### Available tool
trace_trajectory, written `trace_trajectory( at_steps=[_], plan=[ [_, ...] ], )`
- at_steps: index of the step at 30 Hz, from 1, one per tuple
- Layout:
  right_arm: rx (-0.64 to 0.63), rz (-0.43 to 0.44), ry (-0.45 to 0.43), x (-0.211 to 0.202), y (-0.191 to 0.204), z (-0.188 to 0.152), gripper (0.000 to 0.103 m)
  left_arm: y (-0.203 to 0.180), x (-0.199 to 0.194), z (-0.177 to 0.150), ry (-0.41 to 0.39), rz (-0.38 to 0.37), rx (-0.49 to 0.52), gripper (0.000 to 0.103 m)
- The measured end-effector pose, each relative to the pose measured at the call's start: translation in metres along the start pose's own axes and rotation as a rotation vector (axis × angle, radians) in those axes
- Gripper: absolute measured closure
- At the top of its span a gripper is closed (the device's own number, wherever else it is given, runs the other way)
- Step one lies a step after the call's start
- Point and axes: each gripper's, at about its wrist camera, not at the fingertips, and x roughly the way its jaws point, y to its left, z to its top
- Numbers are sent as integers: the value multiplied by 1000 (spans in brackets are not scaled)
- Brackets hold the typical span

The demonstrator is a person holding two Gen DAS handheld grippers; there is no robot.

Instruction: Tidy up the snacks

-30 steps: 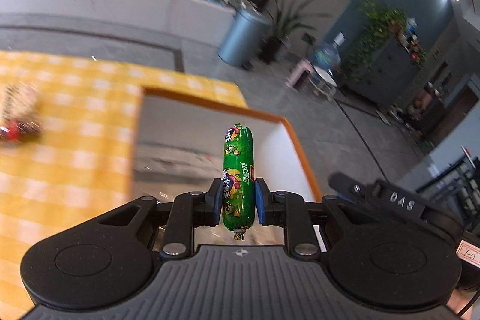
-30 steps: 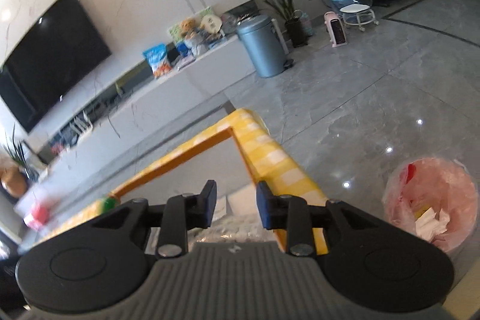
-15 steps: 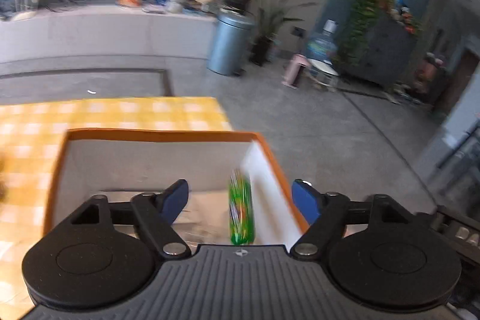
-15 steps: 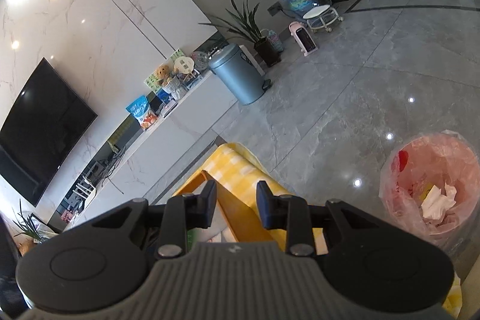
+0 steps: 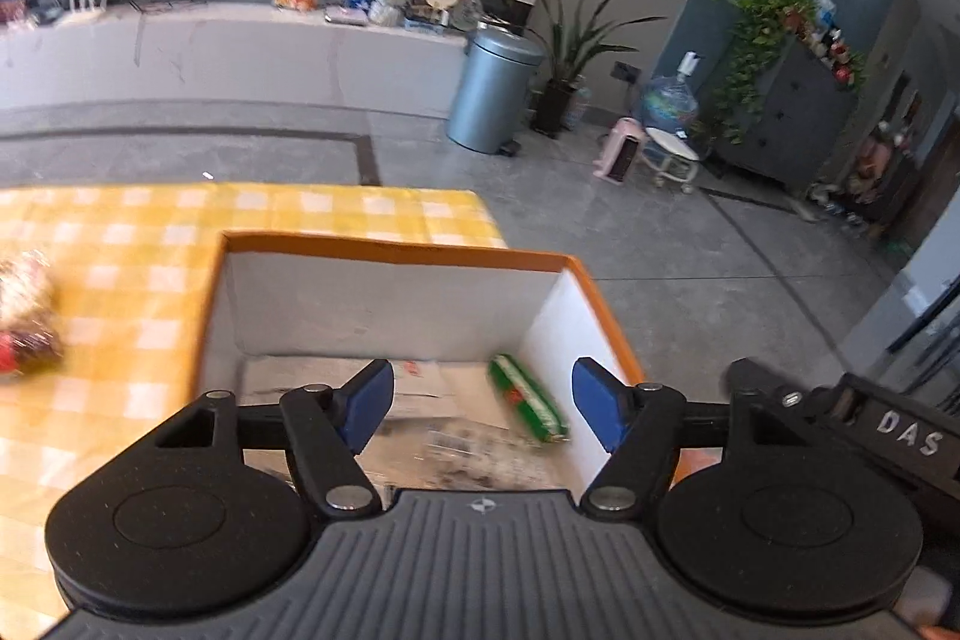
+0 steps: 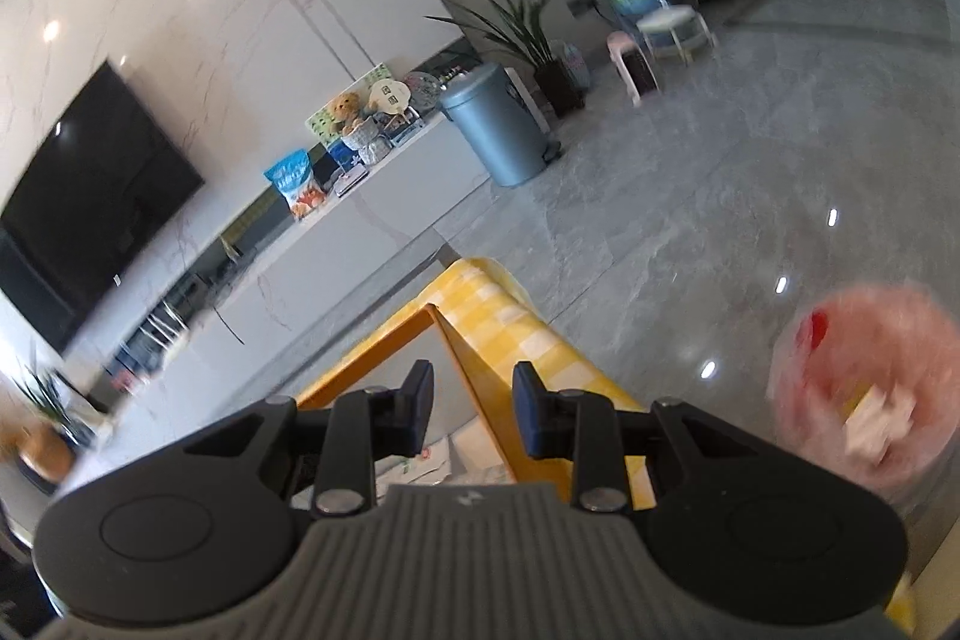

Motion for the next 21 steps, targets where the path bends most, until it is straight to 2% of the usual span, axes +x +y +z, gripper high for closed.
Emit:
trace_trajectory(
  at_steps=[4, 11, 16, 21],
  plan=[
    [-118, -47, -28, -6, 17, 0, 74, 1, -12, 5, 3, 29, 32, 22],
    [-198, -110, -19, -7, 27, -2, 74, 9, -41, 13, 2, 88, 108, 22],
    [-229, -88, -44, -17, 46, -4, 74, 26, -71, 19, -38, 126, 120, 22],
    [-271, 4, -61, -30, 72, -9, 74, 42, -102, 25, -82, 196, 126, 22]
  ],
)
